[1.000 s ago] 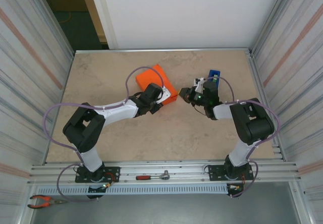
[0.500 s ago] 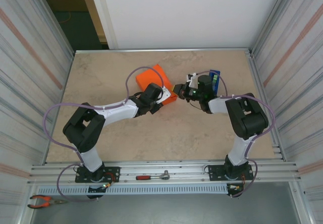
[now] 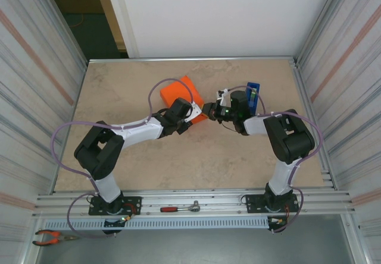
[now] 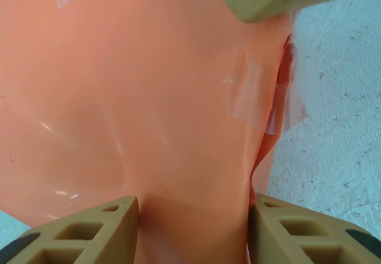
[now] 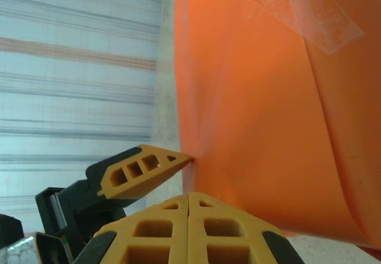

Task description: Wrap the gift box in paper

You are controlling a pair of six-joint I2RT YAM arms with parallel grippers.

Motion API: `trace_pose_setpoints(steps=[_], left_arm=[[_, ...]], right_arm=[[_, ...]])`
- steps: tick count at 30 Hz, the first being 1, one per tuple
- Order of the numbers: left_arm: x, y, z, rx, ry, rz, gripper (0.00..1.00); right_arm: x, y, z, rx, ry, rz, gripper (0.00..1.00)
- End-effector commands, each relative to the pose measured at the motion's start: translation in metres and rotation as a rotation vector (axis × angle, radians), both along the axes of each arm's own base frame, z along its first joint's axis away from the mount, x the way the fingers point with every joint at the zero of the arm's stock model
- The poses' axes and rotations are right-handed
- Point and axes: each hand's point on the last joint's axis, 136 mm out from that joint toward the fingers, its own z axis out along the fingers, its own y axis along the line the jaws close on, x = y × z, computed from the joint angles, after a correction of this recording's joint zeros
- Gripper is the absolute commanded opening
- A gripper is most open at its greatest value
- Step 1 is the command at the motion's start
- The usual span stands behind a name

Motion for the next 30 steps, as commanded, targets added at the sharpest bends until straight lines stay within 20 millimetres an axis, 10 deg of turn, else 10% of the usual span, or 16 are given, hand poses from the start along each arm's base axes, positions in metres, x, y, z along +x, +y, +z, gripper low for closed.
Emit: trace_pose_setpoints(steps=[1, 20, 30], left_arm=[[-0.021, 0.005, -0.031, 0.049, 0.127, -0.029, 0.48], [-0.021, 0.005, -0.030, 0.047, 0.126, -0.029, 0.48], [-0.021, 0.004, -0.030, 0.047, 0.125, -0.032, 0.48]], right_arm=[[-0.009, 0.001, 0.001, -0.009, -0.021, 0.028, 0.00], [0.003, -0.022, 0.006, -0.026, -0.026, -0.029, 0.00], [0.009, -0.001, 0.017, -0.036, -0.052, 0.028, 0.00]])
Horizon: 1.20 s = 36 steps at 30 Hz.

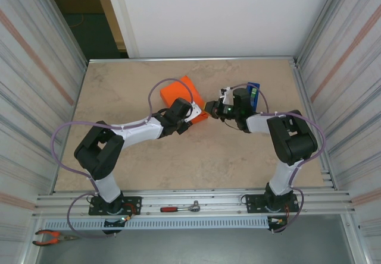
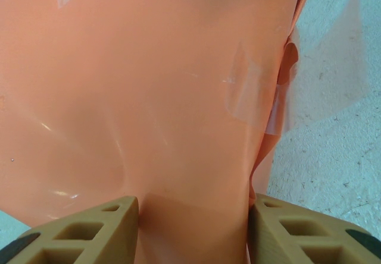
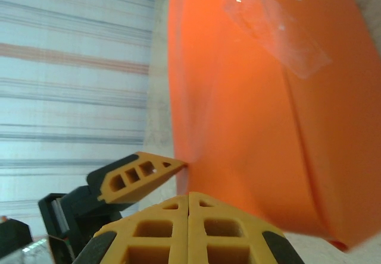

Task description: Wrap the gift box in paper

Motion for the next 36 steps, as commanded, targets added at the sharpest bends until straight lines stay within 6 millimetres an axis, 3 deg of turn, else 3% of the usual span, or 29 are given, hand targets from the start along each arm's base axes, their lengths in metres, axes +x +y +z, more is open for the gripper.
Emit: trace_pose_setpoints(steps=[1, 9, 18, 36], left_arm=[[-0.021, 0.004, -0.030, 0.047, 0.126, -0.033, 0.48], [-0.021, 0.004, -0.030, 0.048, 0.125, -0.034, 0.48], [-0.022, 0.004, -0.031, 0.051, 0.127, -0.035, 0.48], [-0.022, 0.004, -0.031, 0.053, 0.127, -0.035, 0.48]], right_arm=[[0.001, 0.009, 0.010, -0.003, -0.040, 0.039, 0.00], [-0.005, 0.022, 0.009, 0.005, -0.038, 0.102, 0.00], [-0.023, 0.021, 0.001, -0.012, -0.028, 0.141, 0.00], [-0.035, 0.021, -0.015, -0.035, 0.004, 0.151, 0.00]])
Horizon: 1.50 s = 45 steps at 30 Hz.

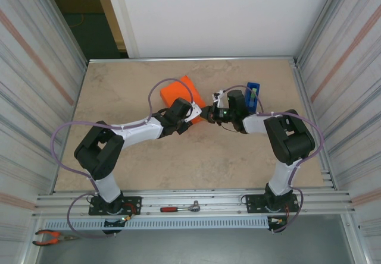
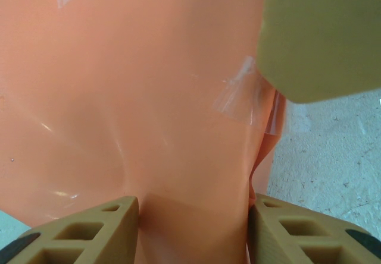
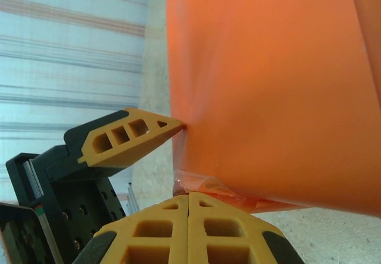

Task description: Wrap the gift box in paper

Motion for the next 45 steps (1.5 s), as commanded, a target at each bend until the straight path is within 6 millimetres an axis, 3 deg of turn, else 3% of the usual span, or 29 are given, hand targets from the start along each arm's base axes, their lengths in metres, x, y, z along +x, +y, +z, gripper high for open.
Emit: trace_pose_setpoints(steps=[1, 24, 29, 32, 45], left_arm=[[-0.022, 0.003, -0.031, 0.051, 0.126, -0.035, 0.48], [-0.022, 0.003, -0.031, 0.052, 0.127, -0.038, 0.48], [-0.023, 0.003, -0.031, 0.051, 0.131, -0.041, 0.46], [-0.023, 0.003, -0.031, 0.051, 0.129, -0.041, 0.45], [-0.023, 0.003, -0.030, 0.049, 0.127, -0.041, 0.45]], right_arm=[[-0.009, 0.002, 0.000, 0.000, -0.016, 0.031, 0.00], [-0.017, -0.004, -0.008, -0.004, 0.000, 0.012, 0.00], [-0.018, -0.005, -0.009, -0.003, 0.002, 0.007, 0.12], [-0.018, -0.005, -0.008, -0.002, 0.003, 0.006, 0.13], [-0.010, 0.000, -0.017, -0.001, 0.023, -0.001, 0.10]])
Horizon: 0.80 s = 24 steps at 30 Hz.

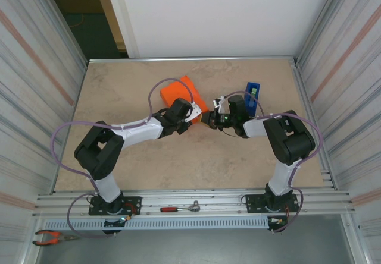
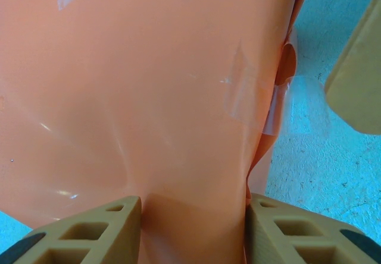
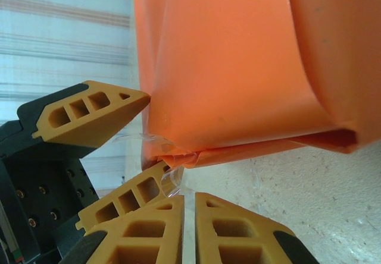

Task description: Wrap the gift box in paper

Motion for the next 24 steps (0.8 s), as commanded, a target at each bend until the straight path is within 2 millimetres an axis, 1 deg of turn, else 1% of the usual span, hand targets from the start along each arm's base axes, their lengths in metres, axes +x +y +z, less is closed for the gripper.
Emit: trace_pose_setpoints(steps=[1, 8, 17, 20, 24], left_arm=[[-0.022, 0.003, -0.030, 0.048, 0.124, -0.039, 0.45], [-0.023, 0.004, -0.030, 0.049, 0.125, -0.039, 0.45], [-0.022, 0.004, -0.030, 0.051, 0.124, -0.038, 0.45], [-0.023, 0.004, -0.030, 0.051, 0.124, -0.038, 0.45], [-0.022, 0.004, -0.030, 0.050, 0.123, -0.038, 0.45]], right_arm=[[0.006, 0.007, 0.003, 0.018, -0.014, 0.002, 0.10], [0.011, 0.014, -0.002, 0.018, -0.004, 0.004, 0.10], [0.020, 0.020, -0.003, 0.043, -0.003, -0.009, 0.10], [0.019, 0.020, -0.005, 0.044, 0.003, -0.011, 0.10], [0.013, 0.014, -0.005, 0.038, 0.007, -0.023, 0.10]])
